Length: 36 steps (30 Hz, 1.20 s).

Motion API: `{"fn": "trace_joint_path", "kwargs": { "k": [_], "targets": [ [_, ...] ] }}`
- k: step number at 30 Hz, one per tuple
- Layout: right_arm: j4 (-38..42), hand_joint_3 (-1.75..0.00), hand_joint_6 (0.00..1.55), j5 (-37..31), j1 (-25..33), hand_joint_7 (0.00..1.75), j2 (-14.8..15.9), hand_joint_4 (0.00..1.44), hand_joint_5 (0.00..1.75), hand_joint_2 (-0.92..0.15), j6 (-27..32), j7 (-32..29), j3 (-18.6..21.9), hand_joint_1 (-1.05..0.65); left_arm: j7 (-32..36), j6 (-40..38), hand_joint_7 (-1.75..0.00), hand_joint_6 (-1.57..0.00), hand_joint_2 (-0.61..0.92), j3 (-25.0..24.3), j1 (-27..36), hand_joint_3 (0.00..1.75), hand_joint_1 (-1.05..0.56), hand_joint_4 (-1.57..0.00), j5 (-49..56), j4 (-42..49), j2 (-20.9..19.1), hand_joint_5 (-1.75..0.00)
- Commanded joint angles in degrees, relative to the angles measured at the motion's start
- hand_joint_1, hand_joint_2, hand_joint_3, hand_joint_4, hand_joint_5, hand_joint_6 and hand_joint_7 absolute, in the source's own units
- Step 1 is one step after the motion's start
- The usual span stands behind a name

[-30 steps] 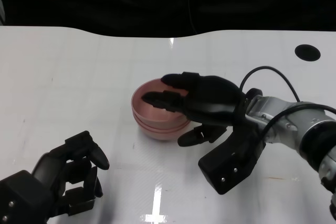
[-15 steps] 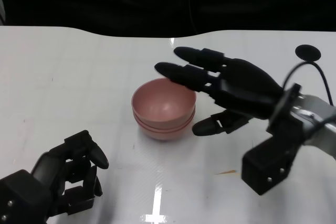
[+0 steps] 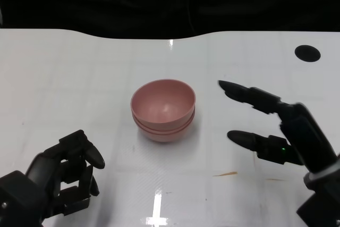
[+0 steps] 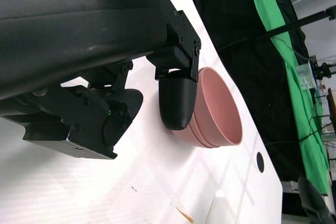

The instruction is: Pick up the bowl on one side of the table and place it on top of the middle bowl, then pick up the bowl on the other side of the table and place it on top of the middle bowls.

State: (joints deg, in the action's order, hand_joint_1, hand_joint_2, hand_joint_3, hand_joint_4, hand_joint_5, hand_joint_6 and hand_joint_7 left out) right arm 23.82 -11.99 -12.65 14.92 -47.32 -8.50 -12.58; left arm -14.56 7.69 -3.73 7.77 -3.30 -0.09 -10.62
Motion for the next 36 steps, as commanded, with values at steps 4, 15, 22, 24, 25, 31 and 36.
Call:
{"fn": "trace_joint_path", "kwargs": {
  "k": [4, 15, 22, 24, 25, 31, 36],
  "targets": [
    [-0.50, -0.23, 0.89, 12.03, 5.72, 0.08, -4.00, 1.03, 0.11, -0.92, 2.60, 6.73, 4.16, -0.11, -0.59, 0.77, -1.75, -0.52, 0.76, -0.88, 0.28, 1.04, 0.19, -0.69, -0.70, 0.49, -0.99, -1.75],
    [-1.86, -0.41, 1.19, 32.37, 12.63, 0.22, -10.50, 1.03, 0.94, -0.92, 16.34, 22.83, 12.19, -0.02, -0.49, 0.86, -1.75, -0.51, 0.74, -1.76, 1.23, 1.06, 0.21, -0.67, -0.91, -0.39, -0.92, -1.75],
    [-3.87, -0.72, 0.83, 34.42, 14.15, 1.22, -12.63, 0.86, 1.58, -0.78, 20.12, 26.35, 15.18, -0.04, -0.74, 1.77, -1.75, -0.53, 0.74, -1.99, 1.40, 1.09, 0.21, -0.70, -1.44, -0.26, -1.13, -1.75],
    [-5.20, -0.75, 0.75, 35.56, 14.23, 1.46, -12.64, 0.86, 1.71, -0.76, 21.16, 28.14, 15.67, -0.07, -0.76, 1.47, -1.75, -0.54, 0.73, -2.13, 1.41, 1.10, 0.20, -0.72, -1.48, -0.59, -1.27, -1.75],
    [-5.59, -0.75, 0.73, 35.75, 14.27, 1.50, -12.75, 0.86, 1.73, -0.75, 21.54, 28.72, 15.95, -0.07, -0.76, 1.41, -1.75, -0.55, 0.73, -2.16, 1.42, 1.10, 0.20, -0.73, -1.50, -0.68, -1.32, -1.75],
    [-6.28, -0.77, 0.71, 35.23, 14.40, 1.55, -13.56, 0.86, 1.75, -0.74, 22.61, 29.90, 17.24, -0.08, -0.67, 1.40, -1.75, -0.55, 0.72, -2.05, 1.44, 1.12, 0.20, -0.74, -1.64, -0.69, -1.46, -1.75],
    [-9.01, -1.01, 0.69, 33.20, 16.32, 1.60, -14.85, 0.86, 1.75, -0.60, 22.81, 29.95, 16.34, -0.12, -0.70, 0.60, -1.75, -0.57, 0.69, -2.35, 1.35, 1.16, 0.19, -0.75, -2.51, -0.88, -1.39, -1.75]
  ]
}}
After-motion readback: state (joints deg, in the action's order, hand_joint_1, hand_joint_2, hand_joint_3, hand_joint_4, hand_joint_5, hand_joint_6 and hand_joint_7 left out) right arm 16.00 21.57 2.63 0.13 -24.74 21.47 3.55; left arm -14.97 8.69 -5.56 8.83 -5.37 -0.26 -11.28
